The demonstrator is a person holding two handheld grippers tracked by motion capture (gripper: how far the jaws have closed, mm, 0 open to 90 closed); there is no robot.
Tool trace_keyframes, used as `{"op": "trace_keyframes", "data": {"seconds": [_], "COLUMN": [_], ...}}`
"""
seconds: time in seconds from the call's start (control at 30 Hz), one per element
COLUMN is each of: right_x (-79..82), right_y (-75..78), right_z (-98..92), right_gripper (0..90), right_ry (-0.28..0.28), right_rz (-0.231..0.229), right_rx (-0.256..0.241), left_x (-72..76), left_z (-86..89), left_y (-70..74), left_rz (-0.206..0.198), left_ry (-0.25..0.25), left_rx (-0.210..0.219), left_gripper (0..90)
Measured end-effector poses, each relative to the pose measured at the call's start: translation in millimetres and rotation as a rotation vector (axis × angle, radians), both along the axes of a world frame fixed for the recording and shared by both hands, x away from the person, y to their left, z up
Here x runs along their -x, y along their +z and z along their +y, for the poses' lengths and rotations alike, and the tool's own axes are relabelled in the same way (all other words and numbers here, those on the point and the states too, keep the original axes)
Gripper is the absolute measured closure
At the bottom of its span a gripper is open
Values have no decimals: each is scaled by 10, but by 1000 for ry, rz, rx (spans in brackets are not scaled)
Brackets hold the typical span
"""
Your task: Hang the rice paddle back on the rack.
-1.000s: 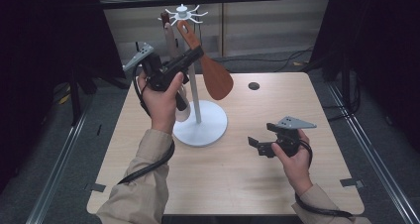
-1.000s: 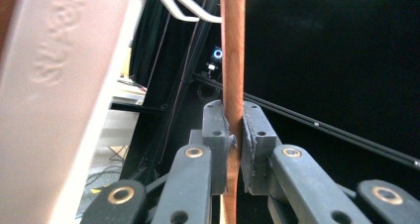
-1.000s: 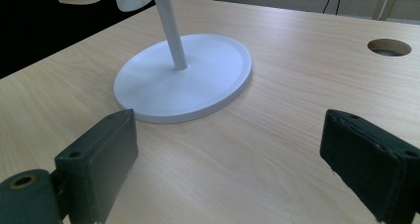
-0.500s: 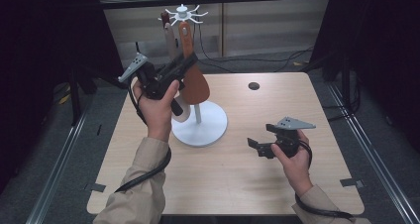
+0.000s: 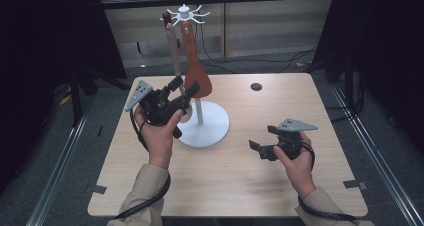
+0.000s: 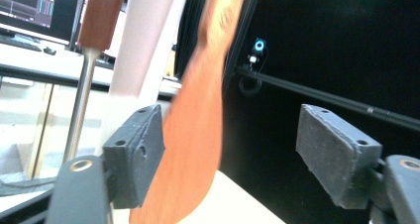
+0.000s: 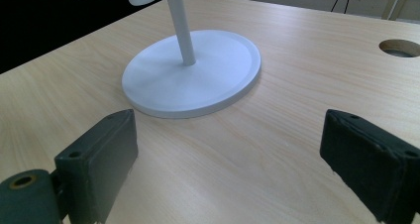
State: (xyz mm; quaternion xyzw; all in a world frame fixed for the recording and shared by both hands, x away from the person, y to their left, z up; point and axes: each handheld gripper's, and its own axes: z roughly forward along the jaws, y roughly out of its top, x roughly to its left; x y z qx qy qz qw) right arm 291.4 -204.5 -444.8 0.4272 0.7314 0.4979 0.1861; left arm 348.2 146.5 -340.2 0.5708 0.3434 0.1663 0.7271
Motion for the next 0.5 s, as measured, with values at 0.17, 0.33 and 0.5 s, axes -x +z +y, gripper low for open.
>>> {"op": "trace_keyframes", "data": {"seconds": [0.17,0.33,0.5], "right_x": [2,3,0], "right_y": [-3,-4,-13], "right_z": [5,9,18], "right_gripper": [73,74,73], "right_ry": [5,8,12], "right_rz": [2,-3,-1], "right_rx": [6,11,14], "left_x": [87,156,198], "left_z": [-2,26,58], "left_y": [-134,-231,-290], "left_rz": [12,23,26], "left_ry": [-28,-45,-44], "left_rx": [-21,-52,-71], "left_gripper": [221,199,187]}}
